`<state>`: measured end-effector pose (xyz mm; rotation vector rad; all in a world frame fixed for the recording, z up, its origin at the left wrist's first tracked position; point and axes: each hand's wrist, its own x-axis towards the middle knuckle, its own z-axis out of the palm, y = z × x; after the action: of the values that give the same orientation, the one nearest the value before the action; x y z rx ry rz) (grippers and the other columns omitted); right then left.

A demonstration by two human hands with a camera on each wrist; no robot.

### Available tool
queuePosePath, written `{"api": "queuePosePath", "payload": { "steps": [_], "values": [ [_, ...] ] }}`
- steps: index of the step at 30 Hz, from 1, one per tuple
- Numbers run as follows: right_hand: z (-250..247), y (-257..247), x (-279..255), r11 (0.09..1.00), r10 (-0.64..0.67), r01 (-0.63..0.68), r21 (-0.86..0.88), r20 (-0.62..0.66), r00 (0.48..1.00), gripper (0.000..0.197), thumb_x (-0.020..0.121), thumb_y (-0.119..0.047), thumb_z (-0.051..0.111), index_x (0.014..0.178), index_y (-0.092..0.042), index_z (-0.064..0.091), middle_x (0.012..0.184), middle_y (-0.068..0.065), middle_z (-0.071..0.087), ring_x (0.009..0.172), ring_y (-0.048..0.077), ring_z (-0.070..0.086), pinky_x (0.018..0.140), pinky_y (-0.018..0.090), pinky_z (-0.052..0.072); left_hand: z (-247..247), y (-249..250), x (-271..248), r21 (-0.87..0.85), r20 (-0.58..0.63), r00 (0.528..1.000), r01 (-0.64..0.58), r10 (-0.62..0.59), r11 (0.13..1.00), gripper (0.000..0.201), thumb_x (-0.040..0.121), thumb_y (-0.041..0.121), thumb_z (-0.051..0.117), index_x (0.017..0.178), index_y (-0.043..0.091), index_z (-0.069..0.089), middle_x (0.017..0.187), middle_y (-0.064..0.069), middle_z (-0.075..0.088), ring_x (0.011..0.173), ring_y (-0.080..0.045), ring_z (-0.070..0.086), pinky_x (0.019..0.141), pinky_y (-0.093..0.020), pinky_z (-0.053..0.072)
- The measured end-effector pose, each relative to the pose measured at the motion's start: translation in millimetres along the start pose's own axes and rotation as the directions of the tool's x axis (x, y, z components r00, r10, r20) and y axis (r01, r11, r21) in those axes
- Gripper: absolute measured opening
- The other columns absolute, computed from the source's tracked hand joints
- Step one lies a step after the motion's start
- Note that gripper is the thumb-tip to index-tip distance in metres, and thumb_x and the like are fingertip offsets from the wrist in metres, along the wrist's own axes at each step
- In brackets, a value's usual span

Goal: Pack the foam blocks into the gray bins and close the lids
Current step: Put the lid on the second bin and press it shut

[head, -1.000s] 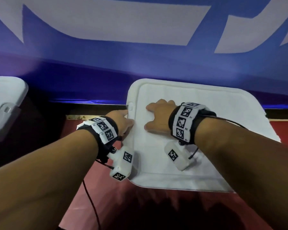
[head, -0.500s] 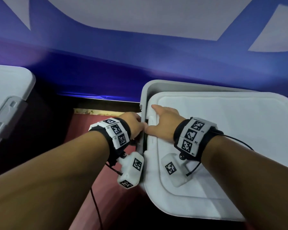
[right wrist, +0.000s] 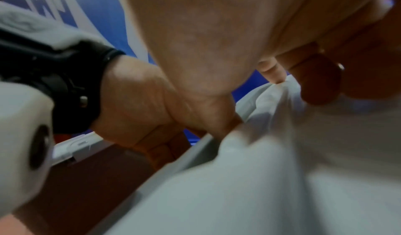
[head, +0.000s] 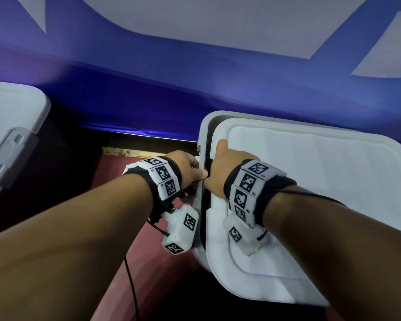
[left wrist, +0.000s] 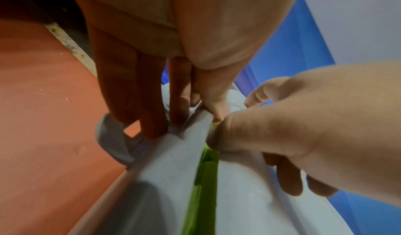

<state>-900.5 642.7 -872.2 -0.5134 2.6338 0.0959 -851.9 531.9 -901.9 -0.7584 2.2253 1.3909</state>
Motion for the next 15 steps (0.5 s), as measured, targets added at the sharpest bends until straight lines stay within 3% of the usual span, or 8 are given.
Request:
{"api": "queuePosePath", "payload": {
  "steps": [4, 7, 10, 13, 15],
  "values": [
    [-3.0, -9.0, -0.2, 0.999, 0.032, -0.032, 0.042, -0.003, 0.999, 0.051, 0.080, -0.029, 0.068, 0.106, -0.017, 0.025, 0.076, 0.006, 0.053, 0.061, 0.020, 0.053, 0.048, 0.031, 0.039, 0.8, 3.4, -2.9, 0.060, -0.036, 0.999, -0.012, 0.014, 0.998, 0.018, 0.090, 0.029, 0.065, 0.085, 0.012, 0.069, 0.082, -0.010, 0.075, 0.078, -0.027, 0.073, 0.077, -0.045, 0.060],
    [-10.4, -7.7, -2.2, 0.997, 0.032, -0.031, 0.069, -0.009, 0.999, 0.051, 0.079, -0.025, 0.068, 0.106, -0.016, 0.025, 0.079, 0.006, 0.055, 0.063, 0.020, 0.053, 0.047, 0.030, 0.037, -1.9, 5.0, -4.5, 0.032, -0.045, 0.999, -0.010, 0.012, 0.999, 0.018, 0.092, 0.025, 0.062, 0.091, 0.009, 0.070, 0.089, -0.013, 0.074, 0.085, -0.030, 0.072, 0.081, -0.046, 0.059],
    [-21.5, -6.3, -6.8, 0.998, -0.004, 0.007, 0.057, -0.054, 0.999, 0.054, 0.080, -0.027, 0.067, 0.113, -0.015, 0.028, 0.081, 0.005, 0.057, 0.063, 0.020, 0.053, 0.046, 0.028, 0.036, -8.3, 3.1, -6.5, -0.176, -0.011, 0.999, 0.029, -0.032, 0.984, 0.015, 0.097, 0.017, 0.055, 0.097, 0.006, 0.065, 0.088, -0.015, 0.071, 0.075, -0.031, 0.071, 0.071, -0.046, 0.061],
    [-33.0, -15.0, -4.9, 0.995, -0.074, 0.080, 0.053, -0.098, 0.992, 0.057, 0.081, -0.031, 0.066, 0.121, -0.013, 0.029, 0.083, 0.005, 0.057, 0.064, 0.020, 0.053, 0.047, 0.026, 0.034, -19.4, -4.1, -8.0, -0.250, -0.011, 0.997, 0.068, -0.073, 0.966, 0.012, 0.099, 0.011, 0.051, 0.097, 0.007, 0.061, 0.088, -0.015, 0.069, 0.064, -0.026, 0.067, 0.057, -0.034, 0.057],
    [-33.4, -20.7, -0.3, 0.989, -0.122, 0.129, 0.070, -0.105, 0.987, 0.057, 0.081, -0.033, 0.067, 0.123, -0.014, 0.032, 0.082, 0.004, 0.058, 0.067, 0.020, 0.056, 0.050, 0.027, 0.038, -28.2, -12.5, -8.0, -0.196, -0.050, 0.993, 0.099, -0.111, 0.976, 0.010, 0.096, 0.013, 0.054, 0.094, 0.011, 0.063, 0.096, -0.013, 0.072, 0.076, -0.029, 0.071, 0.067, -0.038, 0.059]
  ]
}}
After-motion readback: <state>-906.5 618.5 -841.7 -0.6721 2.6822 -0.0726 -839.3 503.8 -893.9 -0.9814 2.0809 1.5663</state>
